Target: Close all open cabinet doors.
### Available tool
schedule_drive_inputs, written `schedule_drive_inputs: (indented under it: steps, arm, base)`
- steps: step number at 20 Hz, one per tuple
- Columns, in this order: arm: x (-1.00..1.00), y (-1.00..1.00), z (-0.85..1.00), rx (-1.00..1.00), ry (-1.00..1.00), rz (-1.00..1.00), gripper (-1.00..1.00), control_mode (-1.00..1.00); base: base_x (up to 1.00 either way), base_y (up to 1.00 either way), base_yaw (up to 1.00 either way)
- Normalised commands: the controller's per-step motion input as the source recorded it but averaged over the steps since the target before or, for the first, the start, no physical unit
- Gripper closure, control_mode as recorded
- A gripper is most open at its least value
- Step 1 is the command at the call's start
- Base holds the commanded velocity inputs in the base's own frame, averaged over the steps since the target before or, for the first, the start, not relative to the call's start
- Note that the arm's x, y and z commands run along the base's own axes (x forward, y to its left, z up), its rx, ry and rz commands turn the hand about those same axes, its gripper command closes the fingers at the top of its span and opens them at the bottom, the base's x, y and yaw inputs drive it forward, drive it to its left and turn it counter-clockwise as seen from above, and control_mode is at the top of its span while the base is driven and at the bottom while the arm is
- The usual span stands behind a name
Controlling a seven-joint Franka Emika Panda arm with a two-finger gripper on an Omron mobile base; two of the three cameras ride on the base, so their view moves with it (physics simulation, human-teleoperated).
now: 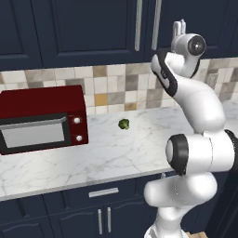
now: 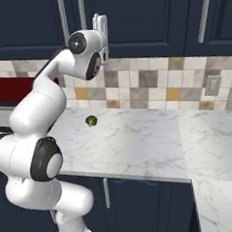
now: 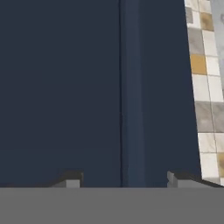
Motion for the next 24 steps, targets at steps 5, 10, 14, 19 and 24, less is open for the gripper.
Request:
schedule_drive_inputs:
  steps: [5, 10, 14, 19, 24]
  arm:
    - [0.12, -0.04, 0.0, 0.07, 0.04, -0.06, -1.0, -1.0]
    - [-0.38, -0.22, 0.0, 0.03, -0.04, 0.0, -1.0, -1.0]
    - [-0.56, -0.14, 0.0, 0.01, -0.04, 0.0, -1.0, -1.0]
    - [-0.64, -0.04, 0.0, 0.0, -0.03, 0.0, -1.0, -1.0]
    - [-0.69, 0.01, -0.09, -0.11, -0.01, 0.18, -1.0, -1.0]
  base:
    - [0.0, 0.0, 0.0]
    - [0.0, 0.0, 0.0]
    - [0.0, 0.0, 0.0]
    - [0.0, 0.0, 0.0]
    - [0.0, 0.0, 0.0]
